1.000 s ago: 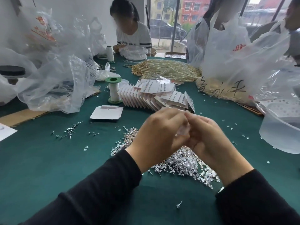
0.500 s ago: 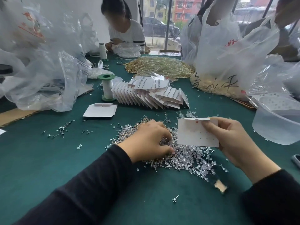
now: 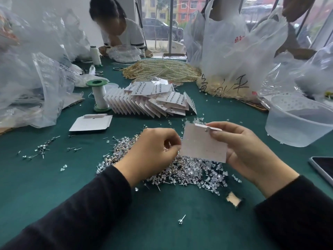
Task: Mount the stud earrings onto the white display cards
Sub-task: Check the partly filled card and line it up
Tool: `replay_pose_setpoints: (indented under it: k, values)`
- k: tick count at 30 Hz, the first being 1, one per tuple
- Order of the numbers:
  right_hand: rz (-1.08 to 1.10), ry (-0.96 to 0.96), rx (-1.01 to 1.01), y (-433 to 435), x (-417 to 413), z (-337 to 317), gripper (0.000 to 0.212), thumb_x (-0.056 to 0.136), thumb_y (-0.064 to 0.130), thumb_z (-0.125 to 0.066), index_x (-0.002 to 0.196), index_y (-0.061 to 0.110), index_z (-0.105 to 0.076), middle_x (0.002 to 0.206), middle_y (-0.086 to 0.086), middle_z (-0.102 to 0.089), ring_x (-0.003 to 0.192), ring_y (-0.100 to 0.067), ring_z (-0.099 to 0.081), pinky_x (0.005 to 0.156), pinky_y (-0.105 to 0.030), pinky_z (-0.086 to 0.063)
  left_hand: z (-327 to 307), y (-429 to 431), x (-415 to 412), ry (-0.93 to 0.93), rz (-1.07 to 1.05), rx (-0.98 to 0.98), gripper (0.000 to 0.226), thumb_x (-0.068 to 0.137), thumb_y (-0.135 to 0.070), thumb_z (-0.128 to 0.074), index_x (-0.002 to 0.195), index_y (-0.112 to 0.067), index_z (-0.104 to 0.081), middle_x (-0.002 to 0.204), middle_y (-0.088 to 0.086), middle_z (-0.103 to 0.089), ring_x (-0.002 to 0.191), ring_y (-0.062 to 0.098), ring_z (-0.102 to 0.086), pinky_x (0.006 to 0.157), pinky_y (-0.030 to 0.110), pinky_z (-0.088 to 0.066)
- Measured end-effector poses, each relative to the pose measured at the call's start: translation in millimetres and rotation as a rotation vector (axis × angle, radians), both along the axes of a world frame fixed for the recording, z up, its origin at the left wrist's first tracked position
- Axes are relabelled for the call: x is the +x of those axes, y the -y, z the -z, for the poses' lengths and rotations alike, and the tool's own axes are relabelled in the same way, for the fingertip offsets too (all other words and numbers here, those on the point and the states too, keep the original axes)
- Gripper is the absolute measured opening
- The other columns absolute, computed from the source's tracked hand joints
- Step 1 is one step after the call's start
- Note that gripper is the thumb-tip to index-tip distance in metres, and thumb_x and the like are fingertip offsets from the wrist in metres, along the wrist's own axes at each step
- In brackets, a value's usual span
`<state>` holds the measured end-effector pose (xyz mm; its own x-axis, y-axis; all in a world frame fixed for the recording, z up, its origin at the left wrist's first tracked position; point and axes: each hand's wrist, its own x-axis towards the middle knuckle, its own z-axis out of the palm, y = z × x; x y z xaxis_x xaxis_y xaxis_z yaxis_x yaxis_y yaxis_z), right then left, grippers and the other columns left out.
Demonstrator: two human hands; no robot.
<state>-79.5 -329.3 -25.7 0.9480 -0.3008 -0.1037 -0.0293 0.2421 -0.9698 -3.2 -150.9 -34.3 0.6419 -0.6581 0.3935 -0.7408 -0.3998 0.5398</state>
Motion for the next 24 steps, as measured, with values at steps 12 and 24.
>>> replay_pose_setpoints:
  k: [12,24]
  values:
    - [0.397,0.286,-0.758,-17.5,-7.5,-1.1,0.015,0.077,0.020,-0.072,0.081,0.034,-0.073,0.071,0.000,-0.063,0.062,-0.011,-0.053,0.061,-0.024,-0.045,-11.0,6.0,-18.8,0.230,0.123,-0.134,0.013,0.074,-0.011,-0.048,0.073,-0.004,-0.059,0.067,-0.006,-0.050,0.063,0.002,-0.037,0.061,0.012,-0.034]
    - [-0.280,0.230,0.090,-27.2,-10.5,-4.3,0.047,0.072,0.018,-0.073,0.117,0.013,-0.059,0.099,-0.010,-0.067,0.088,-0.021,-0.064,0.084,-0.036,-0.053,-4.7,6.6,-11.2,0.125,0.057,-0.202,0.005,0.081,-0.007,-0.061,0.082,-0.006,-0.066,0.073,-0.004,-0.062,0.064,0.008,-0.055,0.063,0.013,-0.044]
